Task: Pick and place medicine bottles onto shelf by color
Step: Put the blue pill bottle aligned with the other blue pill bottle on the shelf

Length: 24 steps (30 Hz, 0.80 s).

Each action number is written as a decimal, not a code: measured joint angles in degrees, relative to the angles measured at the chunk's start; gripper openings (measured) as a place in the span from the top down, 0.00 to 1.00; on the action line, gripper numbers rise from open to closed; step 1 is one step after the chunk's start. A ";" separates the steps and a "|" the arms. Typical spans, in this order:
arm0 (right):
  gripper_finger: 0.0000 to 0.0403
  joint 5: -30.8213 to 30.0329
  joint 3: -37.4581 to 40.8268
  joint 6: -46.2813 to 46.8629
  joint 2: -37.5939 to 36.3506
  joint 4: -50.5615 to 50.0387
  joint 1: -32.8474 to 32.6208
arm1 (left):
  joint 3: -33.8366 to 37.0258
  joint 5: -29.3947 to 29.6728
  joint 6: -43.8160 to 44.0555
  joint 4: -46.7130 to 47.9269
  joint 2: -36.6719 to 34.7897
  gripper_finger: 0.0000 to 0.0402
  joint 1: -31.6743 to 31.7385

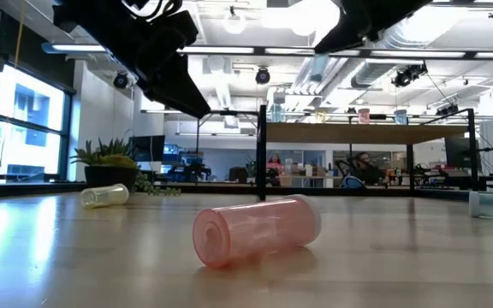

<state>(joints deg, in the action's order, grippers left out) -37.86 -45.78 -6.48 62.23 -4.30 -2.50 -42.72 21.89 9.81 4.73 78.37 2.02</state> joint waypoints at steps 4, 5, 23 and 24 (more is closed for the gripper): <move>0.74 -6.82 0.00 0.02 -4.41 -2.69 0.32 | 0.00 0.00 0.02 -0.20 0.00 0.39 0.00; 0.74 -7.76 0.00 0.12 -5.39 -3.23 0.57 | -0.02 -0.02 0.00 -0.24 0.00 0.39 0.00; 0.74 -17.69 0.00 14.47 -17.08 -25.04 8.55 | 0.00 -0.02 0.00 -0.34 0.00 0.39 0.00; 0.74 -17.68 0.00 16.18 -17.56 -26.79 9.08 | 0.00 -0.02 0.00 -0.37 0.00 0.39 0.00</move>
<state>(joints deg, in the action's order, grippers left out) -55.55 -45.78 9.70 44.67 -31.10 6.58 -42.72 21.87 9.80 4.36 78.37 2.02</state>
